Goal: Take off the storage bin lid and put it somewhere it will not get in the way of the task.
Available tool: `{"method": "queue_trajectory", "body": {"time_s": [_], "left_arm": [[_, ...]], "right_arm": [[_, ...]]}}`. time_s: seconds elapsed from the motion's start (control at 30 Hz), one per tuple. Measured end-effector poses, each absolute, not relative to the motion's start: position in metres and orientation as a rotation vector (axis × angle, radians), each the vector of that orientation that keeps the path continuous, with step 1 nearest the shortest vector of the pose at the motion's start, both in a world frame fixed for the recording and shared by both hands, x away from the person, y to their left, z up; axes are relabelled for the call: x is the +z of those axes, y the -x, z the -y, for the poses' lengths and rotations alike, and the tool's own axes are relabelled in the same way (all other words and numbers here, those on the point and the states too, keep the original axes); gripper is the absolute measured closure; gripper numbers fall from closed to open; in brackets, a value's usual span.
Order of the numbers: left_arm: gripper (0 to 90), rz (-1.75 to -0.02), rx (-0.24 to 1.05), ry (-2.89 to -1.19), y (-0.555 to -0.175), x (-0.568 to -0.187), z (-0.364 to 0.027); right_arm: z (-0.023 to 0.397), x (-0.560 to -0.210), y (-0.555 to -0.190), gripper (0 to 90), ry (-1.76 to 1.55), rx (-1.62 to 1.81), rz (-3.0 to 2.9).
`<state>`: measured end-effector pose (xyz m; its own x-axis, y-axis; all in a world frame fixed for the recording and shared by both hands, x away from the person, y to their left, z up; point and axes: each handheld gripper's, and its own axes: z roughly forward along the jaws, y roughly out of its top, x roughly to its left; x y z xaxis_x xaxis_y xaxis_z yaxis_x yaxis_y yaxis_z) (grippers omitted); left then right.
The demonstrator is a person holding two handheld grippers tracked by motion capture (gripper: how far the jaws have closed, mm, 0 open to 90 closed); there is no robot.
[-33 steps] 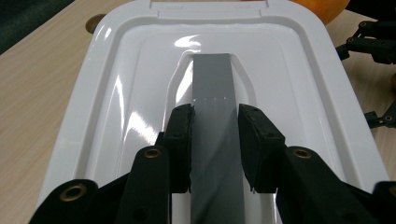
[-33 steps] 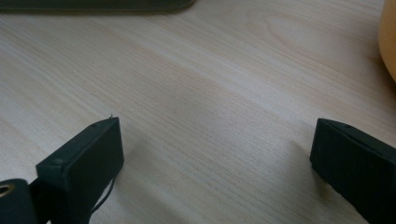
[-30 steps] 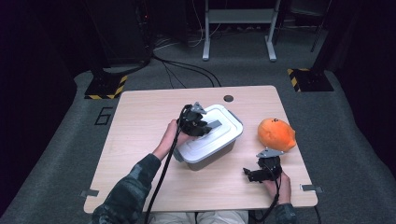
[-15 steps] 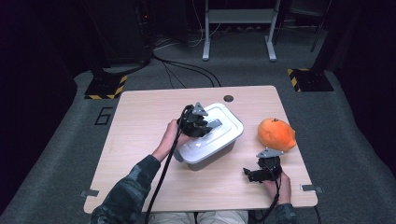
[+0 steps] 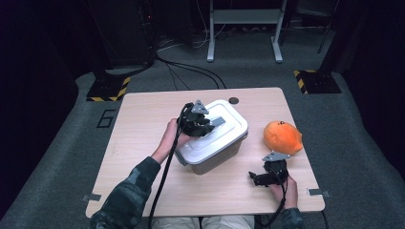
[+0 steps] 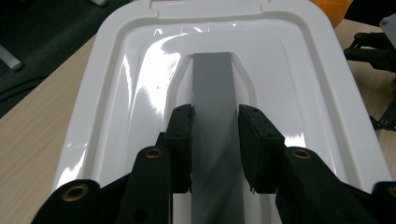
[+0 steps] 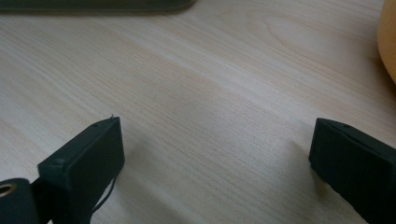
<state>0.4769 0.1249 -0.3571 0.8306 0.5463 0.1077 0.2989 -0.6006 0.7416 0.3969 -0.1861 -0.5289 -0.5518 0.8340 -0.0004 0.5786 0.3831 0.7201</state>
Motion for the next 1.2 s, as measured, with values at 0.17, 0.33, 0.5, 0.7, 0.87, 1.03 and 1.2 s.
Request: {"method": "queue_trajectory", "body": {"time_s": [0.17,0.33,0.5,0.7,0.87,1.03,1.2], "left_arm": [[66.4,-0.627,0.425,-2.246,-0.477,-0.353,-0.131],[66.4,-0.632,0.436,-2.241,-0.477,-0.348,-0.139],[66.4,-0.64,0.455,-2.233,-0.478,-0.343,-0.147],[66.4,-0.668,0.463,-2.216,-0.476,-0.337,-0.158],[66.4,-0.692,0.479,-2.182,-0.475,-0.334,-0.17],[66.4,-0.709,0.489,-2.181,-0.478,-0.333,-0.18],[66.4,-0.731,0.506,-2.177,-0.479,-0.332,-0.188]], "right_arm": [[0.186,-0.529,-0.397,2.7,-1.228,0.97,-2.284],[0.186,-0.529,-0.397,2.7,-1.23,0.97,-2.283],[0.186,-0.529,-0.397,2.8,-1.231,0.97,-2.282],[0.186,-0.529,-0.397,2.9,-1.232,0.97,-2.281],[0.186,-0.529,-0.397,2.9,-1.233,0.969,-2.28],[0.186,-0.529,-0.397,2.9,-1.233,0.968,-2.279],[0.186,-0.529,-0.397,2.9,-1.236,0.967,-2.276]]}}
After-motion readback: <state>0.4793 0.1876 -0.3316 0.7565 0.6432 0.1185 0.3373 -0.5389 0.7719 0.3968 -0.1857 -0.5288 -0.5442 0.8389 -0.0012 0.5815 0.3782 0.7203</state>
